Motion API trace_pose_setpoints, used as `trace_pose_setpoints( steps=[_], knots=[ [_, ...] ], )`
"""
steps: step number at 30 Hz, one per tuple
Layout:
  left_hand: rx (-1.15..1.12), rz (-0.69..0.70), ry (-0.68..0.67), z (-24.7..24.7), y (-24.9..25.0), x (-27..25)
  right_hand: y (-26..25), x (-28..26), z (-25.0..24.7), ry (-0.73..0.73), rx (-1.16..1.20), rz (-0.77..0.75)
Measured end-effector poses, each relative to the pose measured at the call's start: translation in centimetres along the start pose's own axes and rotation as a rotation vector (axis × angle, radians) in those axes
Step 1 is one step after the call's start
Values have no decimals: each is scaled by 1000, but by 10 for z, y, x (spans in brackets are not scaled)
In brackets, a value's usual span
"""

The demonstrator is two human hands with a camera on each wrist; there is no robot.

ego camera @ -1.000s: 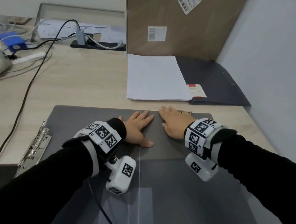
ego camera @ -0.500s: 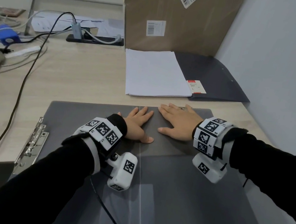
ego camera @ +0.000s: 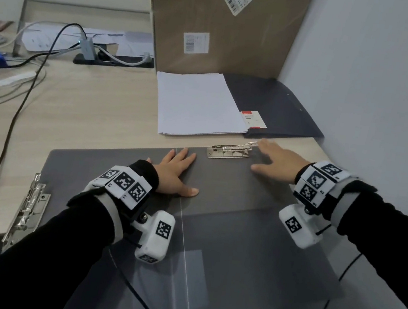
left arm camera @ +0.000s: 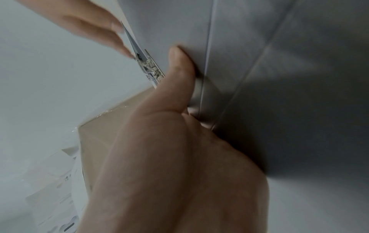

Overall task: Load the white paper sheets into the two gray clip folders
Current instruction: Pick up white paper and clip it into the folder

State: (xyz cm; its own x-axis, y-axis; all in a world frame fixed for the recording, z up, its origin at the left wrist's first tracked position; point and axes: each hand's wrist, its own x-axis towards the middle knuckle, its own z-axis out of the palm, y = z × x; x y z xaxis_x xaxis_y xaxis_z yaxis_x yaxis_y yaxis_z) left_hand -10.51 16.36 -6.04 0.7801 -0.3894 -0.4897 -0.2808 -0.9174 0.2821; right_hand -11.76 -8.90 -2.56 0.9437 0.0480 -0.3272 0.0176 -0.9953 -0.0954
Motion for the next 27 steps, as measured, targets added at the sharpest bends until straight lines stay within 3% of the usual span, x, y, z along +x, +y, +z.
trace_pose_setpoints(
  steps=[2,7,17,22,27],
  knots=[
    [-2,4,2,0,0,0,5,0,7,-94,27,7],
    [-13,-6,9,-1,1,0,-3,4,7,-89,31,32],
    [-223,-15,105,-26,9,9,-39,31,-28,95,-22,127],
    [-549,-117,338,-59,-7,21,-67,50,-59,165,-54,-36],
    [-640,-228,438,-79,-27,41,-88,67,-60,27,-103,-151]
  ],
)
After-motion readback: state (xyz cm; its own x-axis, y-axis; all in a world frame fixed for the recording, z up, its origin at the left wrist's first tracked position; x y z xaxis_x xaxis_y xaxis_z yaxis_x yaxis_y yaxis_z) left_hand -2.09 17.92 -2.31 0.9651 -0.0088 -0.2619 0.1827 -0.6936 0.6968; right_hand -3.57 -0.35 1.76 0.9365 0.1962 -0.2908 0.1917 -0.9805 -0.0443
